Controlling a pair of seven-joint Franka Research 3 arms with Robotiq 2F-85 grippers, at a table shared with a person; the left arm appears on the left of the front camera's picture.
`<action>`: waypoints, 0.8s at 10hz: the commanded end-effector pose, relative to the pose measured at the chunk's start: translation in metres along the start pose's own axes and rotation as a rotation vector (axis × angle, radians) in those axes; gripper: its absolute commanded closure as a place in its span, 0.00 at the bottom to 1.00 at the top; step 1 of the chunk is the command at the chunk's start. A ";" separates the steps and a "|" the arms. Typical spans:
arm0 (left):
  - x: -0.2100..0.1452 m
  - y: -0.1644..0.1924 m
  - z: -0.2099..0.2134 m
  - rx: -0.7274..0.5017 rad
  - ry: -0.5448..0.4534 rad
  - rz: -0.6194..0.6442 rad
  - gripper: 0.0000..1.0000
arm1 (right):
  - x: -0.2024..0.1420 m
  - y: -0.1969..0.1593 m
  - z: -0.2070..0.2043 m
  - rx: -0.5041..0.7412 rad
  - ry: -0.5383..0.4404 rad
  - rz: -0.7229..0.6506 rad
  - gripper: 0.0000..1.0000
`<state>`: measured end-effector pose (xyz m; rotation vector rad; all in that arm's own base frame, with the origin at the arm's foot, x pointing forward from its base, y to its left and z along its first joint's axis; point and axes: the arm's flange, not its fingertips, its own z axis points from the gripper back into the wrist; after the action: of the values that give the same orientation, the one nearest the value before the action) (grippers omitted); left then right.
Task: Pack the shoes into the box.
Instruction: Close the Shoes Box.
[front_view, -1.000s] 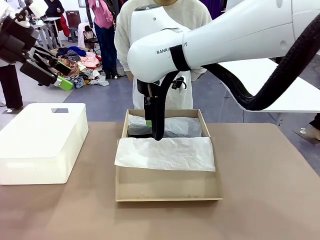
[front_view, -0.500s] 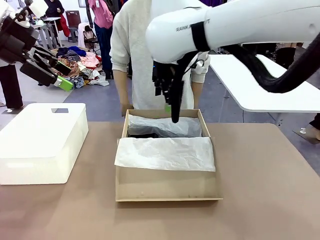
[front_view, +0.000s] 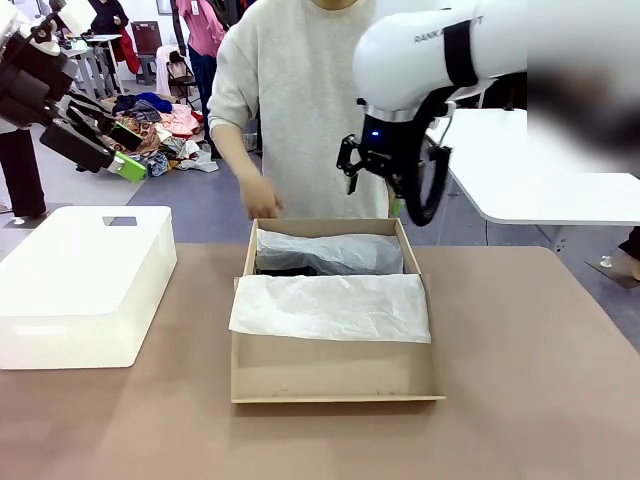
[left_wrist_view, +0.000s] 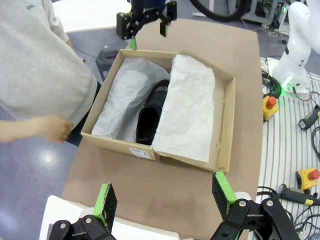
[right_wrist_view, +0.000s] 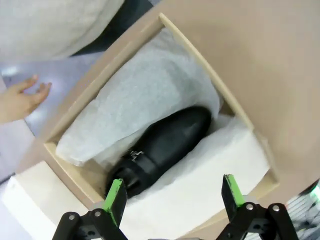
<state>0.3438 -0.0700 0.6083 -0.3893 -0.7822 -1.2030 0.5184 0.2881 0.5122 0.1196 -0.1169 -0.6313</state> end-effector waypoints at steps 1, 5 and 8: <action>0.000 0.000 0.000 -0.010 -0.015 -0.010 0.00 | 0.021 -0.033 -0.007 0.049 0.029 0.165 0.00; 0.000 0.000 0.000 -0.010 -0.015 -0.010 0.00 | 0.056 -0.064 -0.018 -0.055 -0.006 0.401 0.00; 0.000 0.000 0.000 -0.010 -0.015 -0.010 0.00 | 0.058 -0.056 -0.023 -0.052 0.015 0.359 0.00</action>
<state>0.3437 -0.0700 0.6083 -0.3893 -0.7822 -1.2030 0.5354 0.2065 0.4835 0.0448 -0.0932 -0.2814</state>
